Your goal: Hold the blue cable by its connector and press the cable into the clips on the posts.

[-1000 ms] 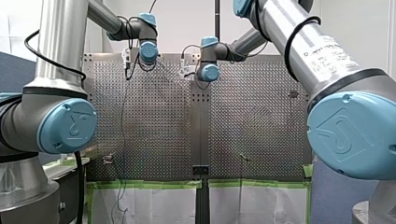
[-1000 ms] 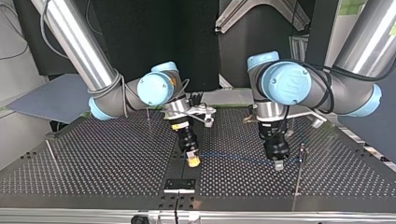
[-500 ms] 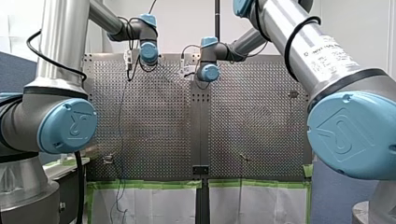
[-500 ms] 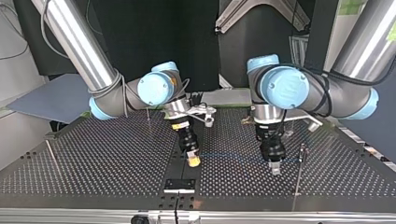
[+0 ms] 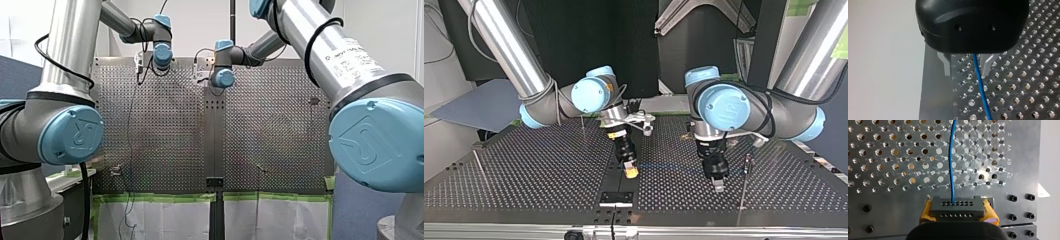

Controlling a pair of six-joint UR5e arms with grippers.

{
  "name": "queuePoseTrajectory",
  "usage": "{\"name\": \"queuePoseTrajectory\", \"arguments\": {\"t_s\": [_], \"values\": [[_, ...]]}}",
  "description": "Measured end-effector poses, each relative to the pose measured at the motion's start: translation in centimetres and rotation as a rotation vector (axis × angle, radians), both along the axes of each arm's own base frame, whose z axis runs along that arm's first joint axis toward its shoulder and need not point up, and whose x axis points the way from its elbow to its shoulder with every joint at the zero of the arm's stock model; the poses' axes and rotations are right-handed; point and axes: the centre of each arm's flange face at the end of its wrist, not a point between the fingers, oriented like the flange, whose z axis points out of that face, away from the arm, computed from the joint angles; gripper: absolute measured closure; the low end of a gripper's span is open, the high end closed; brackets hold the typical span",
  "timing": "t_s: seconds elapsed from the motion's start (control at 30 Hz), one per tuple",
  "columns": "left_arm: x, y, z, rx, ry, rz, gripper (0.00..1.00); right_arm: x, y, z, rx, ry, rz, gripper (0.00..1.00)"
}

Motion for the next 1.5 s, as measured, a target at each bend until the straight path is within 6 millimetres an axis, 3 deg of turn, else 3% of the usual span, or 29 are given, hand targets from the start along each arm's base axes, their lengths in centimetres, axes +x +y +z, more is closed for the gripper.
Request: {"name": "queuePoseTrajectory", "arguments": {"t_s": [0.03, 0.07, 0.1, 0.13, 0.2, 0.27, 1.07, 1.13, 1.2, 1.33, 1.43, 1.5], "values": [[0.0, 0.0, 0.0, 0.001, 0.002, -0.002, 0.51, 0.0, 0.0, 0.0, 0.000, 0.000, 0.000, 1.00], [-0.1, -0.1, 0.0, 0.002, 0.004, -0.004, 0.57, 0.0, 0.0, 0.0, 0.000, 0.000, 0.000, 1.00], [-0.1, -0.1, -0.1, 0.002, 0.006, -0.005, 0.70, 0.0, 0.0, 0.0, 0.000, 0.000, 0.000, 1.00], [-0.1, -0.1, -0.1, 0.003, 0.007, -0.006, 0.70, 0.0, 0.0, 0.0, 0.000, 0.000, 0.000, 1.00], [-0.1, -0.2, -0.1, 0.005, 0.009, -0.006, 0.95, 0.0, 0.0, 0.0, 0.001, 0.001, 0.000, 1.00], [-0.2, -0.2, -0.1, 0.011, 0.010, -0.004, 1.00, 0.0, 0.0, -0.1, 0.002, 0.002, 0.000, 1.00], [-0.4, -0.3, -0.3, 0.011, 0.022, 0.002, 1.00, -0.2, 0.0, -0.5, 0.007, 0.009, -0.001, 1.00], [-0.4, -0.3, -0.3, 0.010, 0.022, 0.002, 0.96, -0.2, 0.0, -0.8, 0.010, 0.014, -0.003, 1.00], [-0.4, -0.4, -0.3, 0.009, 0.022, 0.000, 0.64, -0.4, 0.0, -1.1, 0.012, 0.021, -0.005, 1.00], [-0.3, -0.1, -0.3, -0.003, 0.019, 0.009, 0.64, -0.7, -0.2, -1.6, 0.017, 0.030, -0.011, 1.00], [-0.3, 0.1, -0.3, -0.011, 0.018, 0.017, 0.71, -0.7, -0.2, -1.6, 0.017, 0.031, -0.011, 1.00], [-0.3, 0.1, -0.3, -0.013, 0.018, 0.020, 0.86, -0.7, -0.2, -1.6, 0.017, 0.031, -0.011, 1.00]]}}
